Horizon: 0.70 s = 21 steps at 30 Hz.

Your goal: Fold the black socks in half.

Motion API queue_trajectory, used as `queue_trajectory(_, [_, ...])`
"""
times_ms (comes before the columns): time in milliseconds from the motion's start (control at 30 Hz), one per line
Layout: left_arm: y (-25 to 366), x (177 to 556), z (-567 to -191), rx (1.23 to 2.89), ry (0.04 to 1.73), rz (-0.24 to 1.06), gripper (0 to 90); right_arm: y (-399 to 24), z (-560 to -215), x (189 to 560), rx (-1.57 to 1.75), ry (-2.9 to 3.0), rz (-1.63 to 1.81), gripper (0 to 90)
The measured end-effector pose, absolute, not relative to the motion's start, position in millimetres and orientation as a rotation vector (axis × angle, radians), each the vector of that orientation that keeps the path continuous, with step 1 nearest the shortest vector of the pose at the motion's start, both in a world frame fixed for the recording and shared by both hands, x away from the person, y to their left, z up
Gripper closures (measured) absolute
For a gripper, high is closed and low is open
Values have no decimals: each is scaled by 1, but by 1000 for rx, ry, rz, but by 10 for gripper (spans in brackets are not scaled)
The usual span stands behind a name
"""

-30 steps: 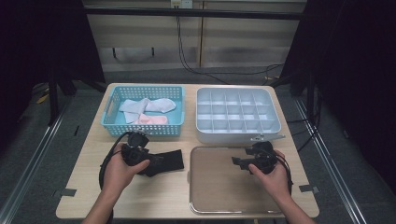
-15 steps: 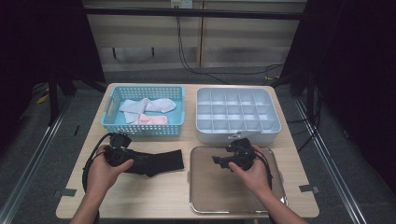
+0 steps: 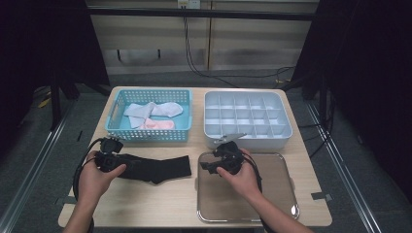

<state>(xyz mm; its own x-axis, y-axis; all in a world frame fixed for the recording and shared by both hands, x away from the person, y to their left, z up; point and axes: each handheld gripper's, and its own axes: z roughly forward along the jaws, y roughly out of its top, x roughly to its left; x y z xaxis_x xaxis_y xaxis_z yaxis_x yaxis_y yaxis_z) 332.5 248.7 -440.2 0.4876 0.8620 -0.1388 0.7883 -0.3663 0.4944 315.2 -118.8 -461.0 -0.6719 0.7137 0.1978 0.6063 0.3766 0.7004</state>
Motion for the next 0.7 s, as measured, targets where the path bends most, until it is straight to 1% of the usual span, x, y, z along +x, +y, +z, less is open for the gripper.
queue_trajectory(167, [252, 333, -442, 2243, 1363, 202, 383, -104, -463, 317, 1161, 2513, 1182, 351])
queue_trajectory(233, [251, 333, -442, 2254, 1357, 197, 396, -94, -466, 318, 1149, 2538, 1181, 390])
queue_trajectory(467, [248, 333, -449, 2290, 1343, 188, 444, -80, -474, 320, 1142, 2562, 1196, 434])
queue_trajectory(700, [253, 333, -449, 2296, 1359, 215, 448, -74, -480, 323, 1131, 2567, 1170, 450])
